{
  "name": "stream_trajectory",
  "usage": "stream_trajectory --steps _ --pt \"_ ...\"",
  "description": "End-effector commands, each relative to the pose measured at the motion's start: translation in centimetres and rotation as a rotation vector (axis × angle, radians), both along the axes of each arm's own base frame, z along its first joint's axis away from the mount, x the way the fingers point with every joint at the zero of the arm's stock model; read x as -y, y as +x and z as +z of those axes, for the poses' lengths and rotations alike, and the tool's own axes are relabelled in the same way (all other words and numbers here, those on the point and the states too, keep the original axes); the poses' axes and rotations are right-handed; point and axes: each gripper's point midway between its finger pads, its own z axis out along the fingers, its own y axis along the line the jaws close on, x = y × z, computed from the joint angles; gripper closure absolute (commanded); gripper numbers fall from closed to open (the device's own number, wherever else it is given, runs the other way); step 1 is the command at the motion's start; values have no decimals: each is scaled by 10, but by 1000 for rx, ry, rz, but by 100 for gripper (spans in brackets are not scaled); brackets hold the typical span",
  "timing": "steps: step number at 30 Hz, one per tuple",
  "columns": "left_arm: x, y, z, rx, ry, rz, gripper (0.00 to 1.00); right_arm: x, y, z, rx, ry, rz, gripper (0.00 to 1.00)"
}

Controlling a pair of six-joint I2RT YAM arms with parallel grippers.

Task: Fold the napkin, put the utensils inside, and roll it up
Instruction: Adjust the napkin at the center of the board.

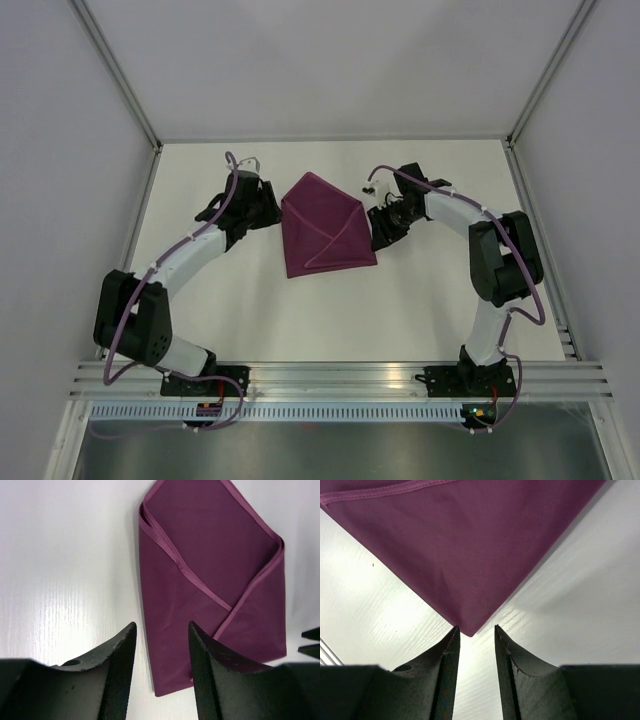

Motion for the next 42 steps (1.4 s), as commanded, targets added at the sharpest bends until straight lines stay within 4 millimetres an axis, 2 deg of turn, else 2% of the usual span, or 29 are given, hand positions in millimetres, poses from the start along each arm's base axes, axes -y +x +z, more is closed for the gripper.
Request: stream_trajectory --steps 1,2,4,6,8,13,15,16,17,18,19,20,22,28,31,37,38,42 --pt "18 -8 34 173 -45 -126 49 -2 12 38 56 60 -25 60" --pt "20 -12 54 248 -55 -148 49 3 15 39 54 63 -39 60" --pt "27 -19 62 311 -49 -180 49 11 17 42 56 75 -54 60" --pt "31 -23 79 396 -39 -199 49 16 18 45 68 83 -52 60" --pt "30 -27 83 421 -29 -204 49 22 21 44 102 74 -49 59" --pt "20 -36 85 443 -37 -158 49 23 27 45 219 30 0 59" --pt "15 -33 90 434 -25 -125 48 21 33 54 325 2 51 59" --pt "12 -36 79 378 -2 -114 48 13 32 52 369 -28 85 59" --pt "10 -33 88 378 3 -97 48 9 31 54 406 -48 115 59" --pt "2 -31 86 356 27 -54 48 4 29 61 466 -62 162 59" --pt "-2 -32 77 306 34 -29 48 -10 16 55 483 -72 221 57" --pt "-5 -31 83 304 22 -10 48 -19 17 62 537 -68 243 57" --pt "-7 -31 83 286 -18 11 47 -33 5 56 564 -68 318 54" --pt "-16 -24 89 270 -38 16 46 -49 -12 36 644 -94 490 47" --pt "-20 -19 96 292 -40 35 46 -49 -17 22 686 -140 572 45" --pt "-22 -19 90 299 -58 46 46 -56 -24 19 779 -147 681 33" --pt "-25 -21 81 288 -49 59 45 -59 -26 17 777 -138 694 32" --pt "-31 -26 73 295 -68 70 45 -68 -36 20 796 -83 754 27"
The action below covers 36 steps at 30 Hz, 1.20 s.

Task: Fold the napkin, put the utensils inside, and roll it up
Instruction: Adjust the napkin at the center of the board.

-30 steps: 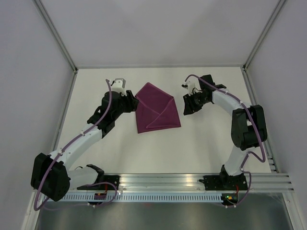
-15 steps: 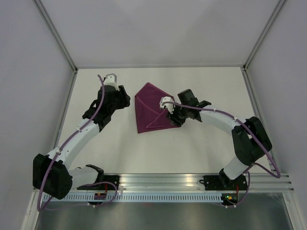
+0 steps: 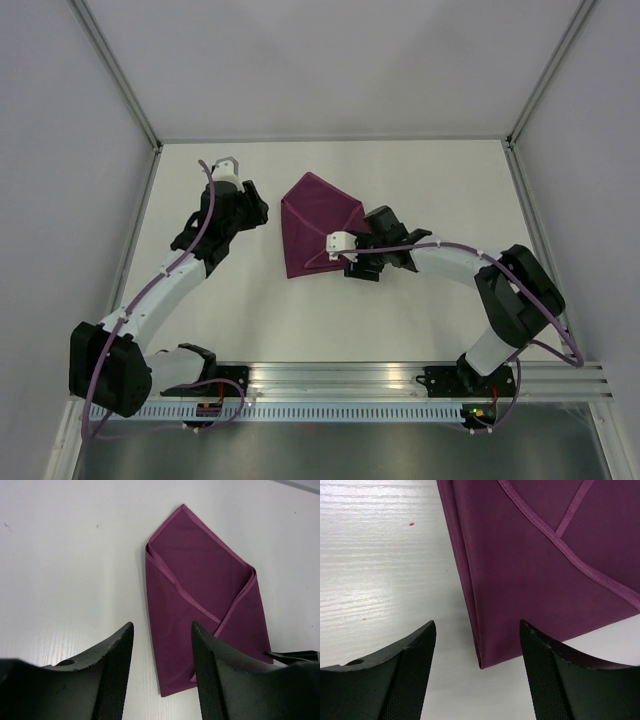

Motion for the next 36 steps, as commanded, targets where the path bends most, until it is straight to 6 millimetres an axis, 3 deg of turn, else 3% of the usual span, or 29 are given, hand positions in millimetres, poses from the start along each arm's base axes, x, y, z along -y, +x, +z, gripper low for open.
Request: stream_trajectory --steps 1,5,13,21,36 --pt "-4 0 5 39 -55 20 44 -21 1 25 102 92 126 26" --pt "-8 1 -1 33 -43 22 44 -28 -7 35 95 125 192 22" --pt "-10 7 4 47 -32 17 44 -45 -9 36 71 122 272 27" --pt "-9 12 -4 26 -19 16 44 -63 -4 16 34 96 305 35" --pt "-4 16 -13 2 -19 -2 44 -65 0 -11 -2 24 301 45"
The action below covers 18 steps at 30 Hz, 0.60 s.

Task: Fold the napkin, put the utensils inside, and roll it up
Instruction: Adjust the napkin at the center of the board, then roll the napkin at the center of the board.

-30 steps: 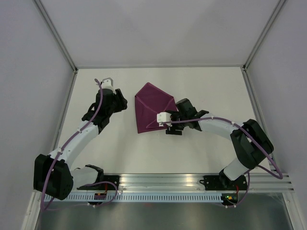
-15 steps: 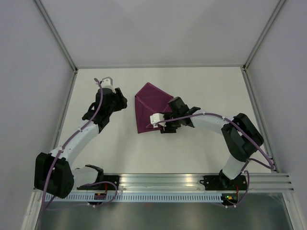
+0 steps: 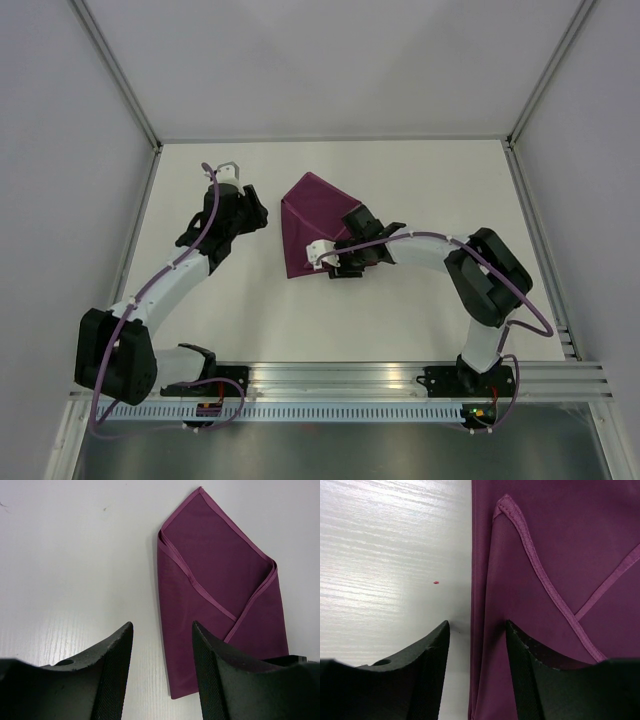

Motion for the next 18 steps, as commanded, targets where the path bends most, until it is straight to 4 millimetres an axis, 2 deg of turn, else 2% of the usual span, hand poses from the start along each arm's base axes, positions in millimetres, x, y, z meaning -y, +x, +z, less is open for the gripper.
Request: stream_trajectory --steps 1,8,18 --pt "4 13 25 71 -24 -13 45 -10 3 4 9 14 38 46" --pt "6 12 26 66 -29 -21 45 -9 8 -2 1 -20 30 47" --pt "9 9 27 66 -35 -39 45 -2 5 -20 -69 -105 39 53"
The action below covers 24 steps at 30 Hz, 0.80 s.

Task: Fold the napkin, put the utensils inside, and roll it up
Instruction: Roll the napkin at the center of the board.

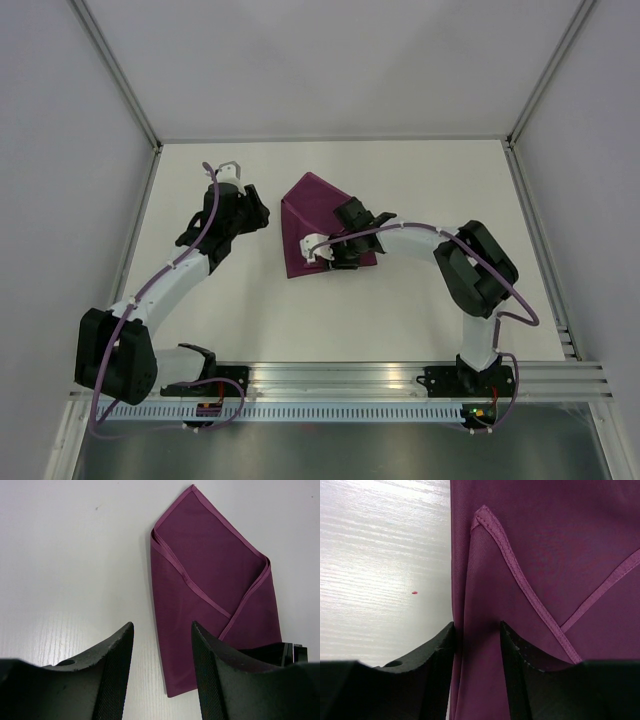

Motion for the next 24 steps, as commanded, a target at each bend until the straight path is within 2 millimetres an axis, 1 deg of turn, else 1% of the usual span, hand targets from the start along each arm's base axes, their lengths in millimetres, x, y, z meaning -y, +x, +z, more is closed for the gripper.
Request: stream_trajectory --steps 1,2,3,5,6,8,9,11,13,14,17,19,20,21,22,23,24 --pt "4 9 27 68 -22 -18 45 7 -7 -16 -48 -66 26 53" --pt "4 9 27 69 -21 -19 45 6 -6 -14 -47 -67 27 53" --pt "3 8 27 69 -20 -19 45 7 -8 -18 -59 -79 26 54" --pt "3 7 29 74 -20 -21 46 7 -6 -18 -63 -86 26 57" --pt "4 7 29 73 -21 -23 46 9 -8 -21 -79 -102 25 60" --pt "4 6 27 65 -21 -27 46 8 -7 -21 -83 -111 25 64" --pt "5 6 29 69 -25 -32 46 11 -9 -25 -103 -127 23 66" --pt "7 5 30 67 -26 -40 46 9 -8 -23 -113 -129 21 69" --pt "8 4 31 68 -28 -47 46 11 -13 -27 -148 -148 23 71" --pt "7 3 29 66 -28 -47 47 10 -13 -24 -164 -152 22 71" --pt "7 -1 30 73 -31 -56 48 11 -20 -29 -228 -176 36 75" --pt "7 -3 36 98 -32 -64 48 12 -24 -31 -257 -188 39 76" --pt "6 -6 35 103 -31 -67 48 12 -25 -28 -278 -193 41 77" --pt "5 -8 36 112 -31 -68 48 12 -28 -31 -305 -202 45 78" --pt "6 -9 45 146 -39 -77 48 12 -30 -31 -322 -205 50 79" --pt "5 -12 43 149 -37 -75 49 12 -31 -27 -353 -200 51 80" --pt "4 -14 43 158 -39 -73 49 13 -33 -30 -379 -208 50 80"
